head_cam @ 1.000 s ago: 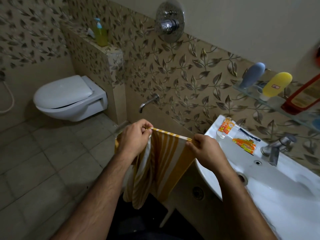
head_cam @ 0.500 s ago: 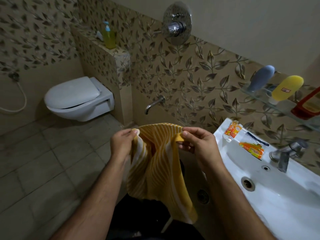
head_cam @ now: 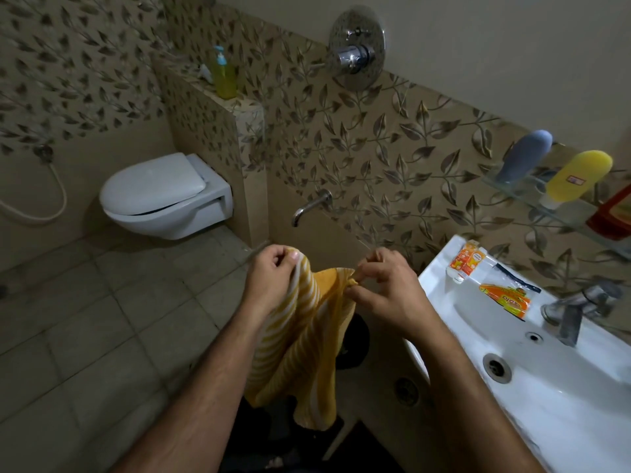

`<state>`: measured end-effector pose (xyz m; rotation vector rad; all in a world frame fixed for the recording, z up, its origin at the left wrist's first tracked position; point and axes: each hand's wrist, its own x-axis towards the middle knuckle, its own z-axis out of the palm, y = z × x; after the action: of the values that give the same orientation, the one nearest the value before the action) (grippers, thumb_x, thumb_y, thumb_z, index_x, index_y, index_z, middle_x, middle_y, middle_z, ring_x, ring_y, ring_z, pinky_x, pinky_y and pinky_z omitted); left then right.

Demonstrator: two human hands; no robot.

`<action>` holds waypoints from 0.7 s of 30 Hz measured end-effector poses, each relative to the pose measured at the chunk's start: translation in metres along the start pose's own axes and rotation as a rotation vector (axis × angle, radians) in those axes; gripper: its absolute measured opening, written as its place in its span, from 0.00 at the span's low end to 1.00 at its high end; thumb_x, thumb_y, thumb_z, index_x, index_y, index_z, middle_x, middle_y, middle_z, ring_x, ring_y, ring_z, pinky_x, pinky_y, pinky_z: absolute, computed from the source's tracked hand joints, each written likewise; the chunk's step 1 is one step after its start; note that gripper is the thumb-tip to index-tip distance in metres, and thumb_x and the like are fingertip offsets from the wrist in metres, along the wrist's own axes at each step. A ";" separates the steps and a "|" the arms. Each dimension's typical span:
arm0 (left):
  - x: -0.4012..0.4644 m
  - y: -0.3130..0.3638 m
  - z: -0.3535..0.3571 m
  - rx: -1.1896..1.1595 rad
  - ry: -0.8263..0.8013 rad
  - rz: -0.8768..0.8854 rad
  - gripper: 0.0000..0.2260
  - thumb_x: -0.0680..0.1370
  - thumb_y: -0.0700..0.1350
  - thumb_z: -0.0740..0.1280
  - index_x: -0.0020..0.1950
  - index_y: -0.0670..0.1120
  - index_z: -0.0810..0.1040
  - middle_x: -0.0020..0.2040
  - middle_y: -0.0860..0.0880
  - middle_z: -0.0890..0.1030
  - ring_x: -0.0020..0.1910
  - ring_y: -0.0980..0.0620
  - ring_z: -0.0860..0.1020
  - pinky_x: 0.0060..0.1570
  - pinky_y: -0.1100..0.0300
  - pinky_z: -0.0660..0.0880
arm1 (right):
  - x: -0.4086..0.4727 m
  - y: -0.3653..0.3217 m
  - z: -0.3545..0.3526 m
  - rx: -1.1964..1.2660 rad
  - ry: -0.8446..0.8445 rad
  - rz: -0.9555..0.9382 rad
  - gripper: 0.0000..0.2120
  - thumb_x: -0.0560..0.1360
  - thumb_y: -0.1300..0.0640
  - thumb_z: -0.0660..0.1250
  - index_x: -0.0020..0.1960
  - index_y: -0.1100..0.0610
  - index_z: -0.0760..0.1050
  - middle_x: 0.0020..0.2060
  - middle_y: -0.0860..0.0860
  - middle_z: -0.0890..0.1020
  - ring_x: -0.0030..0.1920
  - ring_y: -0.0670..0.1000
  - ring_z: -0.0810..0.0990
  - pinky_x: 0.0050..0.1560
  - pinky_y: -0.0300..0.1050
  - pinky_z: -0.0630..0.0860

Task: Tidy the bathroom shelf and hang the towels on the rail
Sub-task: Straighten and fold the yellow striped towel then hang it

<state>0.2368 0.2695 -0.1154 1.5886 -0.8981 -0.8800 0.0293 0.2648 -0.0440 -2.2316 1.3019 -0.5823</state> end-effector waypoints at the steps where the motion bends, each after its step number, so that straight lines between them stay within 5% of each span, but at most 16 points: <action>1: -0.002 0.002 0.002 0.018 -0.022 0.016 0.05 0.78 0.42 0.68 0.43 0.50 0.80 0.42 0.47 0.83 0.44 0.49 0.81 0.50 0.53 0.77 | 0.000 -0.001 -0.002 0.003 -0.027 -0.011 0.05 0.68 0.48 0.70 0.36 0.44 0.74 0.44 0.46 0.78 0.50 0.46 0.73 0.48 0.45 0.71; 4: -0.007 0.010 0.008 -0.015 -0.051 0.035 0.03 0.77 0.42 0.70 0.43 0.48 0.81 0.41 0.48 0.84 0.42 0.50 0.82 0.49 0.52 0.79 | 0.000 -0.007 -0.002 0.271 -0.103 0.050 0.07 0.73 0.49 0.69 0.38 0.50 0.76 0.36 0.46 0.80 0.39 0.47 0.79 0.42 0.48 0.75; 6: -0.011 0.015 0.010 -0.034 -0.048 0.048 0.01 0.76 0.42 0.71 0.45 0.46 0.82 0.41 0.47 0.85 0.42 0.50 0.83 0.48 0.54 0.79 | 0.001 -0.010 0.002 0.197 -0.080 0.033 0.08 0.75 0.50 0.71 0.39 0.49 0.76 0.32 0.46 0.79 0.35 0.44 0.77 0.37 0.43 0.74; 9: -0.015 0.021 0.011 -0.074 -0.079 0.045 0.01 0.75 0.41 0.72 0.45 0.46 0.83 0.40 0.48 0.85 0.40 0.53 0.83 0.43 0.59 0.79 | 0.004 -0.015 0.009 0.020 -0.018 -0.011 0.09 0.74 0.50 0.73 0.39 0.53 0.78 0.32 0.47 0.80 0.35 0.46 0.77 0.36 0.44 0.72; 13: -0.027 0.028 0.019 -0.263 -0.203 -0.053 0.03 0.75 0.36 0.70 0.46 0.43 0.83 0.36 0.49 0.85 0.34 0.58 0.82 0.35 0.67 0.76 | 0.009 -0.020 0.014 0.353 0.001 0.114 0.08 0.71 0.56 0.76 0.46 0.57 0.80 0.36 0.52 0.84 0.37 0.47 0.82 0.39 0.48 0.79; 16: -0.038 0.032 0.022 -0.450 -0.227 -0.176 0.04 0.76 0.35 0.68 0.50 0.38 0.81 0.35 0.48 0.84 0.32 0.58 0.81 0.31 0.68 0.75 | 0.012 -0.020 0.016 0.515 0.016 0.161 0.12 0.68 0.59 0.78 0.42 0.57 0.74 0.32 0.54 0.82 0.33 0.49 0.78 0.35 0.47 0.75; 21: -0.042 0.035 0.015 -0.540 -0.386 -0.276 0.04 0.75 0.40 0.68 0.47 0.45 0.81 0.36 0.50 0.84 0.32 0.57 0.80 0.33 0.65 0.76 | 0.015 -0.014 0.016 0.463 0.015 0.131 0.14 0.65 0.59 0.81 0.36 0.55 0.75 0.33 0.60 0.83 0.33 0.53 0.79 0.37 0.55 0.79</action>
<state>0.2009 0.2945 -0.0793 1.0981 -0.6261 -1.5183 0.0548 0.2603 -0.0462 -1.7561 1.1673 -0.7636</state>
